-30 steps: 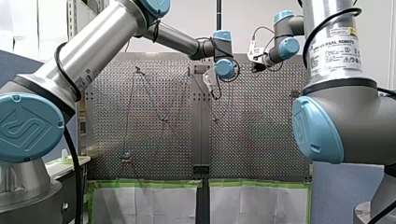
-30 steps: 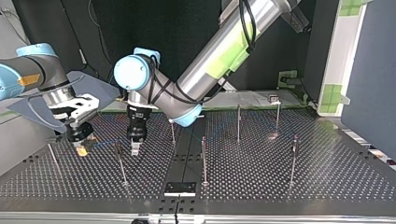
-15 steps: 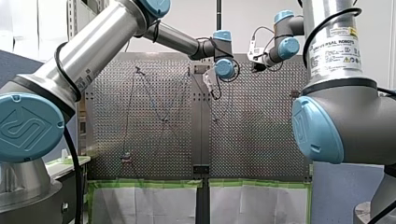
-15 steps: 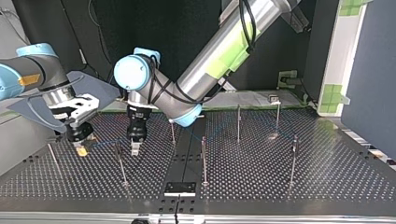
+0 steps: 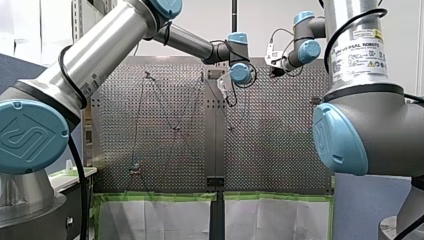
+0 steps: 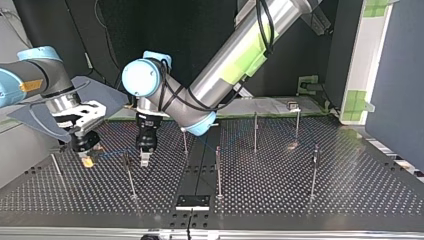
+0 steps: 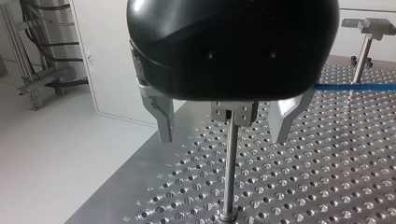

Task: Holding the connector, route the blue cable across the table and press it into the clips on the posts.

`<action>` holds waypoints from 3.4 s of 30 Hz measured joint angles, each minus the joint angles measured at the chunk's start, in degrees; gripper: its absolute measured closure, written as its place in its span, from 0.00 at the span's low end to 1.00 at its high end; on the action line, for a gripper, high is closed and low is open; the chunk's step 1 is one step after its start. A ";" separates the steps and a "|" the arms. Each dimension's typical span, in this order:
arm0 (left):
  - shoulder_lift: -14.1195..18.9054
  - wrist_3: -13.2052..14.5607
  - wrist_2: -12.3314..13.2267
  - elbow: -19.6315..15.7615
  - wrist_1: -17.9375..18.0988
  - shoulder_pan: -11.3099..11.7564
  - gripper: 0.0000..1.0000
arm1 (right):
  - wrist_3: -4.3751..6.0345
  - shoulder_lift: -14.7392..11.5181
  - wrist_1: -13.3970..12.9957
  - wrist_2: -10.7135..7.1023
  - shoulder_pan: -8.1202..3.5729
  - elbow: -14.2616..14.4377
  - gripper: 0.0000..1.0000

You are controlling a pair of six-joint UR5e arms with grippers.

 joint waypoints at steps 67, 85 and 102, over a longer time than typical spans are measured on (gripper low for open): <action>0.00 0.01 0.81 -0.02 0.51 1.12 0.00 | 0.00 0.00 0.01 -0.01 0.00 0.00 1.00; 0.01 0.00 1.65 -0.02 1.06 2.04 0.00 | 0.00 0.00 0.00 0.00 0.00 0.00 1.00; -0.01 -0.06 3.02 -0.03 1.93 3.25 0.00 | 0.00 0.00 0.00 -0.01 0.00 0.01 1.00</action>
